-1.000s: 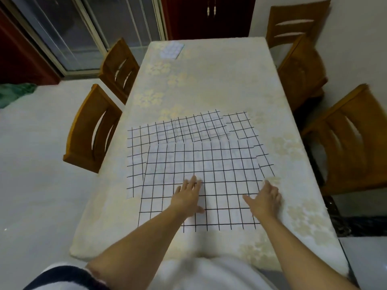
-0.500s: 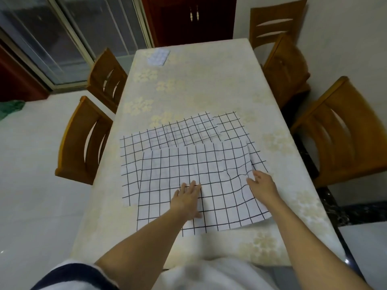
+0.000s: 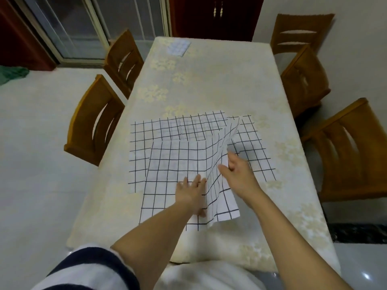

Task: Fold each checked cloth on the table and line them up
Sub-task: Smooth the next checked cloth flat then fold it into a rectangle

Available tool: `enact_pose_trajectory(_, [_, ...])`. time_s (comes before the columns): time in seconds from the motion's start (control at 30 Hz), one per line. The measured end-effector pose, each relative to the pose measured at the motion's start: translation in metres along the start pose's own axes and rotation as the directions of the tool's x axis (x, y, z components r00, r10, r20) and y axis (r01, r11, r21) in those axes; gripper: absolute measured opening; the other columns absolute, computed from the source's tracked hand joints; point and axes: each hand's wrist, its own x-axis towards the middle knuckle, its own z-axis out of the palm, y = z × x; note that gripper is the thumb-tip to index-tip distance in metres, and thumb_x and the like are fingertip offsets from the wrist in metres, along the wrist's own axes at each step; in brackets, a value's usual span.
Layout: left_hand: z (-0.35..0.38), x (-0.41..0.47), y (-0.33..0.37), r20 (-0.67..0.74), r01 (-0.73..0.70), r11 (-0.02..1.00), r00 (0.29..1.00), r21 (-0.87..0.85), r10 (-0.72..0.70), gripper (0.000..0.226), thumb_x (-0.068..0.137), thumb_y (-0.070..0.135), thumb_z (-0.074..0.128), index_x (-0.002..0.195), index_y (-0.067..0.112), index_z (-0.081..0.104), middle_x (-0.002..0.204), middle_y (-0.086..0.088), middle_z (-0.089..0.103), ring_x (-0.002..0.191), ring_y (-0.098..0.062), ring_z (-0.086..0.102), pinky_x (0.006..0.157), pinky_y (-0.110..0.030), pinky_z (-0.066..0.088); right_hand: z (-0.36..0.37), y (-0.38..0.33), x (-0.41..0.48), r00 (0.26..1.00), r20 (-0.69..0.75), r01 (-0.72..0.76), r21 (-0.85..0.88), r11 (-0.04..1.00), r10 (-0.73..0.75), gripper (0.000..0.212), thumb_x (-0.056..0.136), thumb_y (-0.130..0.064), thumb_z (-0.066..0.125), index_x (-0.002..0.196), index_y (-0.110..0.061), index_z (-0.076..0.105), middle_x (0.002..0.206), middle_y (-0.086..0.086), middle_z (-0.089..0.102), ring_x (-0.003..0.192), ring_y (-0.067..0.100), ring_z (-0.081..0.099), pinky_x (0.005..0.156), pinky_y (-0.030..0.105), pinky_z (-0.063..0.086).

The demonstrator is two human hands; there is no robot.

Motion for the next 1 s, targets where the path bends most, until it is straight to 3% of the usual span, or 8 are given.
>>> enact_pose_trajectory(0.13, [-0.005,0.000,-0.011,0.028,-0.058,0.998,0.998,-0.029,0.059,0.099,0.094,0.054,0.060,0.159,0.030,-0.011,0.169,0.003,-0.012,0.154,-0.039,-0.003,0.124,-0.057,0.006,0.030,-0.003,0.010,0.998,0.062,-0.029,-0.054,0.998,0.032,0.054,0.097,-0.018,0.056,0.147,-0.032,0.042,0.068,0.010,0.045,0.064,0.010,0.039,0.064,0.025,0.040])
enact_pose_trajectory(0.27, [-0.009,-0.003,-0.033,-0.047,-0.120,0.987,0.992,-0.110,0.115,0.075,0.104,0.045,0.042,0.161,0.020,0.001,0.170,-0.002,-0.006,0.155,-0.030,-0.008,0.125,-0.052,0.000,0.066,-0.015,0.015,0.996,0.084,0.006,-0.157,0.988,0.007,0.063,0.097,-0.013,0.053,0.153,-0.029,0.028,0.059,-0.008,0.030,0.049,0.003,0.033,0.049,0.011,0.033])
enact_pose_trajectory(0.5, [0.018,-0.023,-0.130,-0.121,-0.060,0.974,0.992,-0.219,0.034,0.068,0.107,0.037,0.036,0.161,0.018,0.000,0.169,-0.003,-0.008,0.156,-0.029,-0.005,0.126,-0.046,0.004,0.152,-0.024,0.019,0.979,0.199,0.021,-0.301,0.953,0.041,0.063,0.099,-0.021,0.051,0.156,-0.024,0.022,0.061,-0.005,0.041,0.050,0.003,0.042,0.047,0.011,0.035])
enact_pose_trajectory(0.6, [0.032,-0.027,-0.169,-0.150,-0.023,0.957,0.988,-0.290,-0.022,0.065,0.108,0.042,0.032,0.161,0.018,0.005,0.169,-0.004,-0.005,0.156,-0.030,0.000,0.126,-0.046,0.008,0.185,-0.018,0.022,0.966,0.236,-0.007,-0.385,0.923,0.106,0.064,0.099,-0.021,0.049,0.156,-0.019,0.020,0.066,-0.005,0.046,0.059,0.007,0.047,0.053,0.018,0.039])
enact_pose_trajectory(0.73, [0.042,-0.031,-0.201,-0.104,-0.014,0.962,0.994,-0.272,-0.015,0.067,0.108,0.040,0.033,0.161,0.012,0.003,0.169,-0.006,-0.004,0.156,-0.028,0.002,0.127,-0.042,0.008,0.223,-0.002,0.028,0.934,0.308,-0.008,-0.489,0.872,0.182,0.068,0.100,-0.030,0.049,0.158,-0.015,0.015,0.072,-0.006,0.051,0.074,0.013,0.055,0.073,0.033,0.053])
enact_pose_trajectory(0.83, [0.046,-0.035,-0.214,-0.075,-0.030,0.971,0.997,-0.236,0.012,0.065,0.108,0.032,0.035,0.161,0.014,0.002,0.170,-0.004,-0.005,0.156,-0.027,0.000,0.127,-0.041,0.006,0.240,0.010,0.028,0.908,0.337,-0.067,-0.469,0.881,0.248,0.075,0.099,-0.045,0.052,0.157,-0.014,0.015,0.071,-0.005,0.062,0.068,0.005,0.059,0.070,0.022,0.049])
enact_pose_trajectory(0.93, [0.047,-0.038,-0.221,-0.077,-0.052,0.973,0.996,-0.226,0.035,0.063,0.108,0.030,0.033,0.162,0.015,0.003,0.170,-0.002,-0.004,0.156,-0.029,0.000,0.126,-0.042,0.007,0.238,0.014,0.024,0.950,0.263,-0.028,-0.468,0.883,0.169,0.067,0.099,-0.044,0.052,0.154,-0.016,0.028,0.108,-0.004,0.065,0.105,0.010,0.059,0.095,0.024,0.046])
enact_pose_trajectory(1.0, [0.047,-0.038,-0.222,-0.078,-0.057,0.975,0.996,-0.214,0.041,0.062,0.108,0.029,0.032,0.162,0.016,0.003,0.170,0.000,-0.004,0.156,-0.030,0.000,0.126,-0.043,0.008,0.228,0.026,0.021,0.961,0.269,0.111,-0.590,0.800,0.064,0.067,0.099,-0.042,0.052,0.155,-0.018,0.026,0.148,0.002,0.044,0.138,0.019,0.040,0.111,0.029,0.034])
